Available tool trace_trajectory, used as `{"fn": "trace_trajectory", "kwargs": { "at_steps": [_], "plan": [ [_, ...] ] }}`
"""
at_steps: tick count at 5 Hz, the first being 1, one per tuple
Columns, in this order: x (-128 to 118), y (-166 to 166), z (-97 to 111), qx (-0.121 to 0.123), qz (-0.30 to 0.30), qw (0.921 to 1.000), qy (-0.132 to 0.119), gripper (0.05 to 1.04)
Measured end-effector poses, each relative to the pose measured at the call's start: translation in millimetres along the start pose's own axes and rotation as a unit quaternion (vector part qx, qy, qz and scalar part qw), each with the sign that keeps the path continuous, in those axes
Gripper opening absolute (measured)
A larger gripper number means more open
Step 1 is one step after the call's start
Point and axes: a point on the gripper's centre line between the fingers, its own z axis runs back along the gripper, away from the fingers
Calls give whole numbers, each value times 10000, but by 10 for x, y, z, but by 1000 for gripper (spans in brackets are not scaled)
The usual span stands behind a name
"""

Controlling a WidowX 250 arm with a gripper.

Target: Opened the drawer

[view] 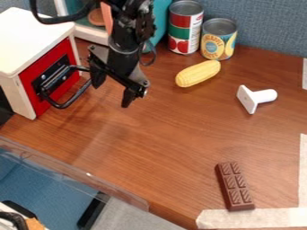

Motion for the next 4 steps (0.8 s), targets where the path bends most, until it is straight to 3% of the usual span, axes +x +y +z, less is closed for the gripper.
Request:
{"fn": "trace_trajectory", "kwargs": {
  "at_steps": [1, 2, 4],
  "plan": [
    [23, 87, 20, 236, 45, 9997, 23, 1000],
    [60, 107, 3, 313, 49, 9995, 26, 1000],
    [-78, 388, -65, 489, 131, 9982, 306, 1000]
  ]
}}
